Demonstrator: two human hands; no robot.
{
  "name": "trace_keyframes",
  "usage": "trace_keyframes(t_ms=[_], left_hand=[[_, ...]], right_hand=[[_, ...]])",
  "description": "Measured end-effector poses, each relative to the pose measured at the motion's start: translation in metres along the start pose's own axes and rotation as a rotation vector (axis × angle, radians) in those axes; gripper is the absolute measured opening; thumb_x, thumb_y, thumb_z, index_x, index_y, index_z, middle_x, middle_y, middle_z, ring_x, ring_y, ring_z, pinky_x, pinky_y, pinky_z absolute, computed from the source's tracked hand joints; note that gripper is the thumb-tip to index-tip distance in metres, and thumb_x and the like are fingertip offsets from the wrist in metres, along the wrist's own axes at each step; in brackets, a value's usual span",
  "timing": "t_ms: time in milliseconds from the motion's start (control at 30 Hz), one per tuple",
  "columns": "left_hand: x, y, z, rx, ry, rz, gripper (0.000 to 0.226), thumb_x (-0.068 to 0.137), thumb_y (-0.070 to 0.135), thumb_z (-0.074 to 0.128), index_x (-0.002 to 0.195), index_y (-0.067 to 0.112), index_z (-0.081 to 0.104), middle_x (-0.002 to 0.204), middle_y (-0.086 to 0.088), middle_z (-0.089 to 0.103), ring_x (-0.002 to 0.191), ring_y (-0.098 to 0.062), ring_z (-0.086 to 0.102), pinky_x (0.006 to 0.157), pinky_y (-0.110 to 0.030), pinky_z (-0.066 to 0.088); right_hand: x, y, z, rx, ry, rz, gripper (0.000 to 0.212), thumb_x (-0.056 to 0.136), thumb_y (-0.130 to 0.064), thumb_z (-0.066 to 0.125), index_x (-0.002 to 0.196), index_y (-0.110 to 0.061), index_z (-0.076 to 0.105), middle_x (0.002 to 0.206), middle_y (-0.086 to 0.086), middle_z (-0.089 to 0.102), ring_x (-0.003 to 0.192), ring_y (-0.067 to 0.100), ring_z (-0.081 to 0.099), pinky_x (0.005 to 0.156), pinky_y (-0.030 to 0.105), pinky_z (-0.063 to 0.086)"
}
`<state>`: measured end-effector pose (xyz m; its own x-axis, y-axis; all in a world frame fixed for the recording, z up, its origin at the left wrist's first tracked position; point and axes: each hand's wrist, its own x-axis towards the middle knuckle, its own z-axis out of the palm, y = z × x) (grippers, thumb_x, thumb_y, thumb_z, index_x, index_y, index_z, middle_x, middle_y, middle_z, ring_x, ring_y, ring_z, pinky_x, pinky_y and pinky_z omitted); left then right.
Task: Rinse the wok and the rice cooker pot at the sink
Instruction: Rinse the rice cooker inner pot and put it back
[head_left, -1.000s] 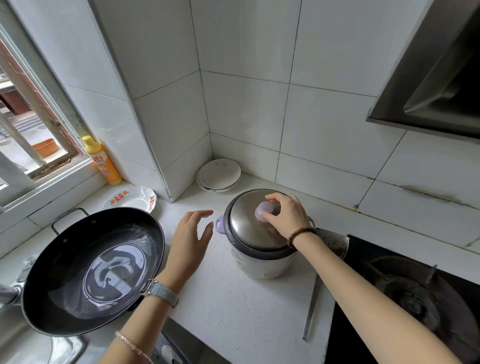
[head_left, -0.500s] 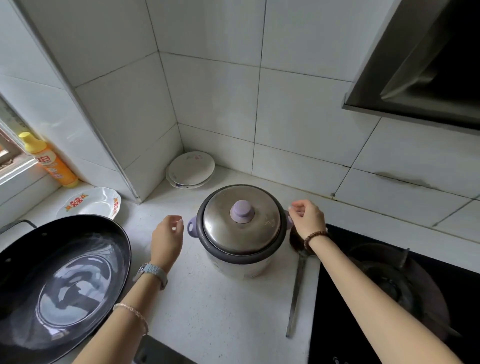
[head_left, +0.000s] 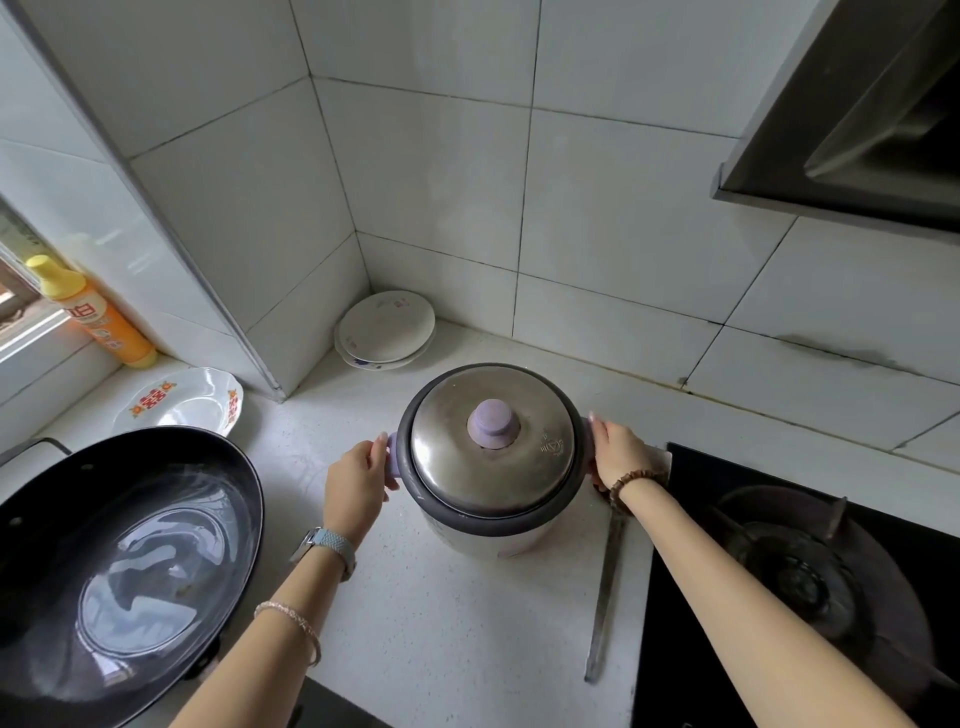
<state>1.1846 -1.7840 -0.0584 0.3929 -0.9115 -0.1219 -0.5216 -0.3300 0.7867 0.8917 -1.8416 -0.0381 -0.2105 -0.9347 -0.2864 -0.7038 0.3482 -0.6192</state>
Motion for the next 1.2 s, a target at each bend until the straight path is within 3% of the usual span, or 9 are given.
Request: trace_keyframes(t_ms=[133, 233, 533, 700, 767, 867, 967, 1067, 1200], left_hand=[[-0.001, 0.003, 0.002, -0.02, 0.018, 0.016, 0.047, 0.104, 0.028, 0.038, 0.061, 0.013, 0.051, 0.05, -0.001, 0.06, 0.042, -0.011, 0.051, 0.049, -0.016, 0.04], [0.0, 0.003, 0.002, -0.026, 0.022, 0.015, 0.048, 0.104, 0.029, 0.039, 0.061, 0.012, 0.052, 0.049, -0.001, 0.06, 0.043, -0.01, 0.052, 0.049, -0.016, 0.04], [-0.012, 0.009, -0.008, -0.037, 0.042, 0.036, 0.049, 0.103, 0.029, 0.042, 0.058, 0.011, 0.051, 0.048, -0.002, 0.059, 0.042, -0.012, 0.052, 0.051, -0.024, 0.041], [-0.023, 0.022, -0.024, -0.051, 0.071, 0.09, 0.049, 0.102, 0.03, 0.044, 0.059, 0.009, 0.053, 0.049, -0.004, 0.061, 0.042, -0.011, 0.052, 0.053, -0.027, 0.044], [-0.029, 0.027, -0.032, -0.051, 0.079, 0.104, 0.049, 0.102, 0.03, 0.045, 0.058, 0.009, 0.052, 0.048, -0.003, 0.06, 0.041, -0.01, 0.05, 0.053, -0.027, 0.043], [-0.04, 0.036, -0.042, -0.06, 0.096, 0.13, 0.051, 0.102, 0.03, 0.045, 0.056, 0.008, 0.051, 0.045, -0.001, 0.057, 0.037, -0.005, 0.047, 0.052, -0.027, 0.041], [-0.053, 0.046, -0.054, -0.071, 0.099, 0.164, 0.051, 0.102, 0.029, 0.044, 0.055, 0.01, 0.05, 0.044, 0.0, 0.055, 0.034, -0.003, 0.045, 0.051, -0.026, 0.038], [-0.066, 0.055, -0.063, -0.128, 0.084, 0.205, 0.051, 0.102, 0.028, 0.045, 0.055, 0.01, 0.051, 0.046, -0.003, 0.057, 0.034, -0.005, 0.042, 0.048, -0.025, 0.039], [-0.085, 0.068, -0.072, -0.247, 0.036, 0.215, 0.048, 0.102, 0.028, 0.047, 0.058, 0.01, 0.053, 0.048, -0.004, 0.055, 0.034, -0.004, 0.041, 0.04, -0.017, 0.036]], right_hand=[[-0.005, -0.004, -0.003, -0.02, 0.019, -0.036, 0.051, 0.105, -0.033, 0.028, 0.104, 0.003, 0.064, 0.095, 0.016, 0.067, 0.062, 0.014, 0.05, 0.051, 0.02, 0.035], [-0.009, -0.005, -0.003, 0.002, 0.029, -0.016, 0.049, 0.105, -0.031, 0.029, 0.101, 0.004, 0.063, 0.085, 0.011, 0.062, 0.053, 0.004, 0.043, 0.037, 0.01, 0.028], [-0.028, -0.005, -0.005, 0.069, 0.073, 0.018, 0.049, 0.105, -0.03, 0.031, 0.097, 0.005, 0.065, 0.058, -0.004, 0.049, 0.05, 0.003, 0.046, 0.038, 0.006, 0.034], [-0.046, -0.008, -0.018, 0.038, 0.125, -0.025, 0.048, 0.105, -0.029, 0.031, 0.092, 0.002, 0.065, 0.056, -0.005, 0.046, 0.05, 0.003, 0.044, 0.039, 0.004, 0.033], [-0.054, -0.01, -0.024, 0.022, 0.15, -0.051, 0.049, 0.105, -0.031, 0.031, 0.088, 0.0, 0.065, 0.056, -0.005, 0.047, 0.055, 0.012, 0.054, 0.045, 0.007, 0.034], [-0.066, -0.01, -0.031, 0.031, 0.175, -0.072, 0.053, 0.104, -0.034, 0.031, 0.088, 0.001, 0.067, 0.06, 0.0, 0.054, 0.069, 0.025, 0.061, 0.064, 0.026, 0.043], [-0.084, -0.01, -0.042, 0.052, 0.225, -0.113, 0.05, 0.104, -0.032, 0.034, 0.089, 0.003, 0.067, 0.074, 0.012, 0.062, 0.075, 0.027, 0.06, 0.062, 0.025, 0.038], [-0.107, -0.009, -0.057, 0.058, 0.259, -0.127, 0.048, 0.104, -0.03, 0.035, 0.083, 0.001, 0.065, 0.064, 0.003, 0.052, 0.069, 0.022, 0.051, 0.047, 0.02, 0.028], [-0.132, 0.0, -0.073, 0.063, 0.328, -0.154, 0.052, 0.103, -0.032, 0.036, 0.084, 0.005, 0.067, 0.074, 0.016, 0.059, 0.073, 0.024, 0.052, 0.064, 0.026, 0.03]])
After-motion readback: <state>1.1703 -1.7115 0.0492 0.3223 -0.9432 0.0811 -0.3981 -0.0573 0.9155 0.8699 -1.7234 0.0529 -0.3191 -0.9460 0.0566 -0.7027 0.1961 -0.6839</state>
